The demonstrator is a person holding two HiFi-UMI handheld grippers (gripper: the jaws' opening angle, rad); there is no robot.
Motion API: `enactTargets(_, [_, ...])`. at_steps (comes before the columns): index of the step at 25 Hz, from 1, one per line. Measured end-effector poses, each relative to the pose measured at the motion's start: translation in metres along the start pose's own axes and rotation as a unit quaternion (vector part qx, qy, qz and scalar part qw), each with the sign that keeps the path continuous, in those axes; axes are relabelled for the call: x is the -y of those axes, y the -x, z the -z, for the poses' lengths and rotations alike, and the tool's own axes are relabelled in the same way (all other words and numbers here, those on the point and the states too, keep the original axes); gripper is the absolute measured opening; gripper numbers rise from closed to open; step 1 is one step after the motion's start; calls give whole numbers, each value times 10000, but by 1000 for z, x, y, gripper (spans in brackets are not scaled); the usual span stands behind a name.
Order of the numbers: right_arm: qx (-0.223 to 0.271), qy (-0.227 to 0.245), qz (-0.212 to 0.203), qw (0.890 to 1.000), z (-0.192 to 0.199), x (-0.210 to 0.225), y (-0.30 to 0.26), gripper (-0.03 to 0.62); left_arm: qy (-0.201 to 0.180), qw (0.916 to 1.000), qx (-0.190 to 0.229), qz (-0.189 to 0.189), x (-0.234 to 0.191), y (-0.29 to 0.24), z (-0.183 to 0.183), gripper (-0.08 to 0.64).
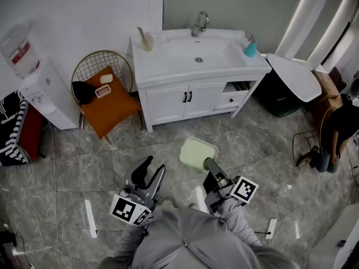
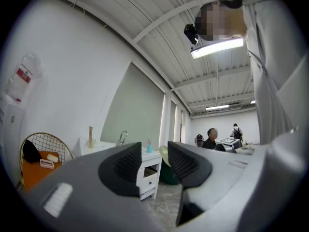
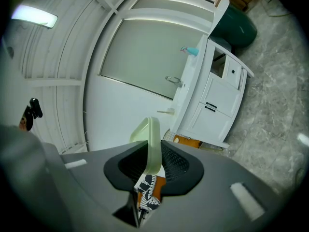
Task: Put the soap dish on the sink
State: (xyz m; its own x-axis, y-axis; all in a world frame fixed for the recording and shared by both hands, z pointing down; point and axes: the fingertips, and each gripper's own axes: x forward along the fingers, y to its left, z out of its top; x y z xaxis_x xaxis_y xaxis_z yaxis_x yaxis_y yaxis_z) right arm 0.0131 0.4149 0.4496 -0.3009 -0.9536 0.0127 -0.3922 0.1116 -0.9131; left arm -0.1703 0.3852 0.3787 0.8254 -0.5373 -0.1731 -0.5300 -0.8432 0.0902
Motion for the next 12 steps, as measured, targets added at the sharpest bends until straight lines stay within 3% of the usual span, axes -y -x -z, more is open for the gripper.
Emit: enactTargets(12, [482,129,38,9987,-3,-10,-43,55,-66,9999,-15,114,-64,7,-3,179])
